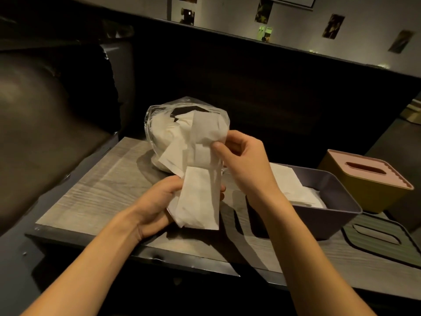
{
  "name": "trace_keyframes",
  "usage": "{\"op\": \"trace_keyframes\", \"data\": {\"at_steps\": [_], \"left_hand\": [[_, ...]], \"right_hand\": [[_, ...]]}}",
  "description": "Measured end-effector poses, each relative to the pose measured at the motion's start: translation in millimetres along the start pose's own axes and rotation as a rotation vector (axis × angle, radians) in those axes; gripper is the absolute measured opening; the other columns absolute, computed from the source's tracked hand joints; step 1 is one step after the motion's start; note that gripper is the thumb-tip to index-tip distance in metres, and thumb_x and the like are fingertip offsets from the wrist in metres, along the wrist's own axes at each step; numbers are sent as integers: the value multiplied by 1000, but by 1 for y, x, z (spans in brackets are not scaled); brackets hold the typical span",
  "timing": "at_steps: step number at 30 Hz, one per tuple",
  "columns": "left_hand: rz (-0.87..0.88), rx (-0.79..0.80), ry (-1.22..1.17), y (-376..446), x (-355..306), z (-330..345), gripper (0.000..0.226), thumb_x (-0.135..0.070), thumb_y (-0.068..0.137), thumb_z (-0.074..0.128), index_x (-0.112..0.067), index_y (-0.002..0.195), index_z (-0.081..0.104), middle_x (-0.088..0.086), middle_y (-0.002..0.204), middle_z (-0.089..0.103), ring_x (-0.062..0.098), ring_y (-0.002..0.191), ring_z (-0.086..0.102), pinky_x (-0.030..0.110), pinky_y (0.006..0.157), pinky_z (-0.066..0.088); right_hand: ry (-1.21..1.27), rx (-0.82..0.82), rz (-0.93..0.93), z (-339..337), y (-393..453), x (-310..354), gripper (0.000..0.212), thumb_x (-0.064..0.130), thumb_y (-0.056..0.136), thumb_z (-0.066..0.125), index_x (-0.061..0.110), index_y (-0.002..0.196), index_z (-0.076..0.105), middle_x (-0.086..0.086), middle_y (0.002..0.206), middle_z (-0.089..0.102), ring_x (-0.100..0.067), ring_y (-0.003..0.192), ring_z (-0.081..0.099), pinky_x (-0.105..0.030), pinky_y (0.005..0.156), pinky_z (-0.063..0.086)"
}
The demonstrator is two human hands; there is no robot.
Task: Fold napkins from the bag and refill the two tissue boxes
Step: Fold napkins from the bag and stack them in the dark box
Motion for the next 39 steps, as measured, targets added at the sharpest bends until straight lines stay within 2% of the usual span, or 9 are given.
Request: {"op": "trace_keyframes", "data": {"at_steps": [5,9,11,15,17,22,26,34,39], "left_hand": [[8,-65,-177,1,-4,-11,37,-24,98,50,-9,116,78,18,122,72,32,104,73,44,84,63],[23,-86,-235,3,-6,-13,41,-26,100,45,-10,100,83,14,106,77,27,89,76,38,74,64],[24,-98,-243,3,-6,-15,44,-35,101,45,-11,106,82,12,107,77,25,90,75,39,82,64],[-9,-42,-262,1,-3,-11,53,-48,105,42,-13,140,62,16,137,66,33,126,64,50,110,48],[-1,-82,-215,1,-1,-12,44,-33,103,52,-8,138,63,17,133,68,32,125,65,49,110,46],[19,-166,-139,-1,-1,-12,31,-23,102,53,-6,121,70,13,120,75,25,109,74,43,100,54],[9,-162,-157,-1,-1,-12,35,-31,104,49,-8,125,67,13,120,75,24,109,74,39,94,60],[38,-54,53,5,1,-14,34,-31,95,69,-3,114,72,18,113,75,28,98,74,39,85,63],[34,71,246,7,12,-8,37,-22,90,68,1,118,70,23,116,72,32,100,70,38,87,58]], "right_hand": [[-39,-58,-22,-2,-6,-12,17,20,102,65,26,115,73,15,106,74,2,103,68,-17,82,57],[-68,-11,-137,3,-18,-5,20,12,101,64,21,115,75,12,112,74,-4,111,67,-29,91,60],[-166,52,-195,9,-30,-5,31,2,98,61,23,113,79,16,121,71,-3,121,62,-30,101,55],[-244,53,-207,11,-42,-11,50,-7,92,52,29,111,79,22,130,65,0,131,54,-36,110,49],[-253,-39,-176,3,-38,-11,37,5,100,55,33,115,75,26,124,64,3,123,57,-36,102,54],[-444,-24,-120,0,-31,-13,19,36,97,69,36,116,72,25,105,64,8,103,58,-8,84,46],[-505,-97,-125,-9,-34,-15,11,34,96,72,35,107,76,23,98,68,4,95,62,-17,85,51],[-421,-125,-91,-9,-41,-10,19,32,99,67,37,118,70,27,100,65,7,100,61,-12,84,51],[-310,79,187,6,-12,-27,54,64,94,61,33,138,63,21,119,66,11,93,60,-13,74,47]]}}
Point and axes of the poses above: each hand's wrist, its own y-axis towards the middle knuckle, its own z-axis out of the palm, x = y × z, the point moved 10 cm from there along y, towards the middle knuckle
